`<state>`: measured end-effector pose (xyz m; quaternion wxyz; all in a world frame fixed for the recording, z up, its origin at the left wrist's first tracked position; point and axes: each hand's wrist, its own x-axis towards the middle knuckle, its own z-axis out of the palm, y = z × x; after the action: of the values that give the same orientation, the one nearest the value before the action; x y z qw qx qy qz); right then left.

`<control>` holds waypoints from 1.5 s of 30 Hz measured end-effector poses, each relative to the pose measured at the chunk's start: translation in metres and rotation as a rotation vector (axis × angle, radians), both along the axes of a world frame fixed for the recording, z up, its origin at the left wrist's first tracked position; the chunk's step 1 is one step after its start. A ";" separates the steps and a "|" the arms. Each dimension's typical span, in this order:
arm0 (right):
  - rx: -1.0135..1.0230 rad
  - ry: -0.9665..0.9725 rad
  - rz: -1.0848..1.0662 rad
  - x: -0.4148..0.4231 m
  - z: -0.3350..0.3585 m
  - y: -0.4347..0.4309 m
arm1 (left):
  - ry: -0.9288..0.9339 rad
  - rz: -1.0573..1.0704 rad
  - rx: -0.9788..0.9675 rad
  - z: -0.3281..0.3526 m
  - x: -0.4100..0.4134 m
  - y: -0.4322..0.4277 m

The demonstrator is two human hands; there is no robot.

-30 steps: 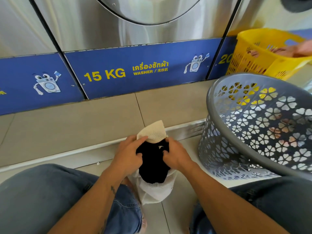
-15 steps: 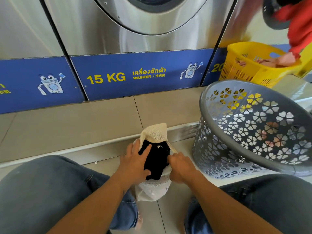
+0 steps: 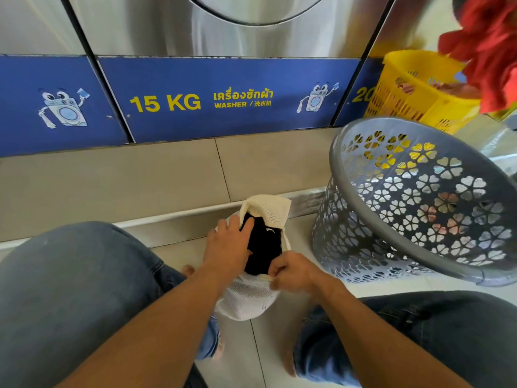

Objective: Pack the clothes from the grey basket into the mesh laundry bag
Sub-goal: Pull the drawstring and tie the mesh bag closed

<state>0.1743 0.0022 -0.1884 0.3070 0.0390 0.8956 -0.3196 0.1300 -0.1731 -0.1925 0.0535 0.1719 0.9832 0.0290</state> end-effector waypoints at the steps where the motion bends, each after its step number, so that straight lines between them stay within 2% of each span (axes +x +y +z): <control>1: -0.037 -0.003 -0.029 0.001 0.000 0.001 | -0.002 0.006 0.010 0.000 -0.002 0.001; 6: -0.303 0.006 -0.192 0.000 0.015 0.006 | -0.047 0.024 0.001 0.002 -0.002 0.001; 9: -0.372 -0.012 -0.172 -0.003 0.026 0.002 | -0.117 0.104 -0.037 -0.002 0.002 -0.007; 12: -0.228 0.067 -0.089 -0.004 0.030 -0.006 | -0.189 0.140 -0.062 -0.003 0.005 -0.017; 15: 0.104 0.351 -0.049 -0.001 0.024 -0.003 | -0.222 0.085 0.020 0.003 0.005 -0.023; 17: 0.263 0.438 -0.086 0.002 0.022 0.003 | -0.255 0.054 0.095 0.012 0.002 -0.024; 20: 0.254 0.283 -0.265 0.002 0.024 0.008 | -0.320 0.017 0.165 0.023 -0.002 -0.027; 22: 0.098 0.113 -0.378 0.000 0.022 0.009 | -0.381 0.000 0.197 0.025 -0.003 -0.032; 24: -0.041 0.021 -0.470 0.001 0.020 0.008 | -0.426 -0.050 0.218 0.026 0.000 -0.035; 26: -0.051 0.080 -0.487 0.001 0.017 0.008 | -0.383 -0.095 0.127 0.025 0.004 -0.035; 29: 0.004 0.195 -0.483 0.001 0.016 0.003 | -0.043 -0.156 -0.128 0.028 0.015 -0.026; 31: 0.015 0.221 -0.490 0.001 0.015 -0.001 | 0.128 -0.245 -0.173 0.028 0.021 -0.017; 32: 0.013 0.230 -0.501 0.002 0.014 -0.003 | 0.133 -0.295 -0.170 0.025 0.025 -0.014; 37: -0.110 0.291 -0.550 0.007 0.009 -0.001 | -0.275 -0.360 -0.118 -0.002 0.034 -0.004; 41: -0.263 0.281 -0.543 0.009 0.007 -0.003 | -0.516 -0.289 -0.185 -0.015 0.026 -0.003; 45: -0.401 0.289 -0.514 0.009 0.003 -0.013 | -0.675 -0.202 -0.206 -0.018 0.014 -0.009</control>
<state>0.1830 -0.0109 -0.1849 0.0884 0.1567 0.8101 -0.5580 0.1440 -0.1820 -0.2107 0.3946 0.2426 0.8860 -0.0203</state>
